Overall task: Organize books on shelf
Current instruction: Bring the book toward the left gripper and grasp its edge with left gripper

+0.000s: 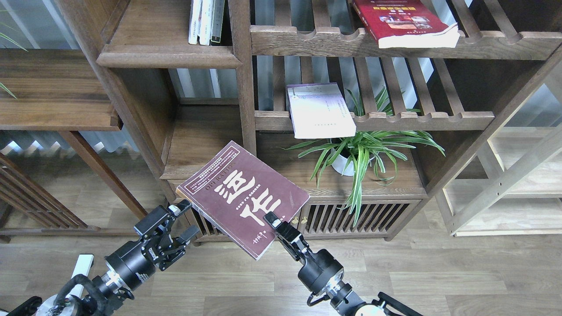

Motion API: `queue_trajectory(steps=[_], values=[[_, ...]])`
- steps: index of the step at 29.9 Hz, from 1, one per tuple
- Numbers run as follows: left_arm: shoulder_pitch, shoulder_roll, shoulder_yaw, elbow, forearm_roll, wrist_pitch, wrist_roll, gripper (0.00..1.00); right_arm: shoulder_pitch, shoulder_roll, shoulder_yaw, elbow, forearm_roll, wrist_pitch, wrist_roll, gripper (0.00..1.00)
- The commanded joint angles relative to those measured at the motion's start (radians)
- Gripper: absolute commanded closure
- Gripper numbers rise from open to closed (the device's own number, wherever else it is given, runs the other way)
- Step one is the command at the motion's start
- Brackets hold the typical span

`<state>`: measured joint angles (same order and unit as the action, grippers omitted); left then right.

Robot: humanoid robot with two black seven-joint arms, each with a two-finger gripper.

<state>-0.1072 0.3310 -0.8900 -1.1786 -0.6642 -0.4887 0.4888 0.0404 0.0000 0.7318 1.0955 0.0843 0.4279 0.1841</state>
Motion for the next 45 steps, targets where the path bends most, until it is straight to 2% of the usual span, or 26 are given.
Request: queue_trajectory(steps=[1, 7, 19, 25, 39, 45], values=[[-0.003, -0.001, 0.003, 0.002, 0.006, 0.0, 0.0, 0.01, 0.009, 0.0, -0.002, 0.0, 0.0, -0.017, -0.002, 0.96], [-0.029, -0.004, 0.0, 0.002, 0.006, 0.0, 0.0, 0.01, 0.009, 0.0, -0.029, 0.0, 0.0, -0.055, -0.031, 0.96], [-0.032, -0.006, 0.005, 0.002, 0.04, 0.0, 0.0, 0.12, 0.012, 0.0, -0.042, 0.0, -0.002, -0.057, -0.029, 0.96], [-0.031, -0.006, 0.005, 0.004, 0.075, 0.0, 0.0, 0.12, 0.013, 0.0, -0.041, 0.0, -0.002, -0.057, -0.029, 0.96], [-0.028, -0.006, 0.0, 0.02, 0.072, 0.0, 0.0, 0.48, 0.015, 0.0, -0.054, 0.0, -0.002, -0.057, -0.031, 0.96], [-0.025, -0.006, 0.002, 0.02, 0.074, 0.0, 0.0, 0.57, 0.015, 0.0, -0.054, 0.0, -0.002, -0.057, -0.031, 0.96]])
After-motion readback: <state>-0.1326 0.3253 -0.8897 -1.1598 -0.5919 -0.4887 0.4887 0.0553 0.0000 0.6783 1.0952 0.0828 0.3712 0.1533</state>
